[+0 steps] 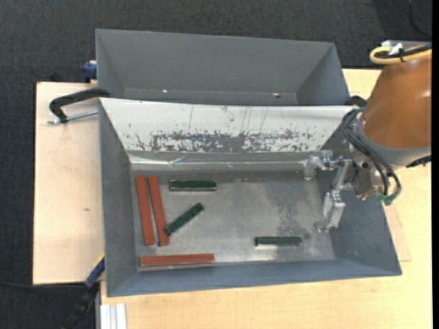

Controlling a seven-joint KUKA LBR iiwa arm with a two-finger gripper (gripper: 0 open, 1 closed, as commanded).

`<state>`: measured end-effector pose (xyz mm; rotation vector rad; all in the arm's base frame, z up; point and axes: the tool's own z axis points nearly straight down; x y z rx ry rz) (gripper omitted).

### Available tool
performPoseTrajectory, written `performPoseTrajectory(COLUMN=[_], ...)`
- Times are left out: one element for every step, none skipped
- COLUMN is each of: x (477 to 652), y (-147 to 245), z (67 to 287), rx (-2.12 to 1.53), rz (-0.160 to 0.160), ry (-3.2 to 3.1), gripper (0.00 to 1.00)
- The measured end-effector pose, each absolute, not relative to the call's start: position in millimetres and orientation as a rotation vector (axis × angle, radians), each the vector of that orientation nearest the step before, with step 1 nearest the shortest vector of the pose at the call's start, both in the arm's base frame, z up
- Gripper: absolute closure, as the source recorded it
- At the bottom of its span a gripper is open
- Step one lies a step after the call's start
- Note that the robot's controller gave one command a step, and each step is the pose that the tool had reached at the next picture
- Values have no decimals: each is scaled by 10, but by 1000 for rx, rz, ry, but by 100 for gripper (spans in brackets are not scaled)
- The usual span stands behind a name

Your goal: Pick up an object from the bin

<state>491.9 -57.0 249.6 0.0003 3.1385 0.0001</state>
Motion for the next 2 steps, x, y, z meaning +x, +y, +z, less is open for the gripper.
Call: performPoseTrajectory(x=[4944,4929], y=[-40,70], z=[1660,1490], rx=[-160,-352], rz=[1,2], ry=[3134,3122], gripper=[0,0])
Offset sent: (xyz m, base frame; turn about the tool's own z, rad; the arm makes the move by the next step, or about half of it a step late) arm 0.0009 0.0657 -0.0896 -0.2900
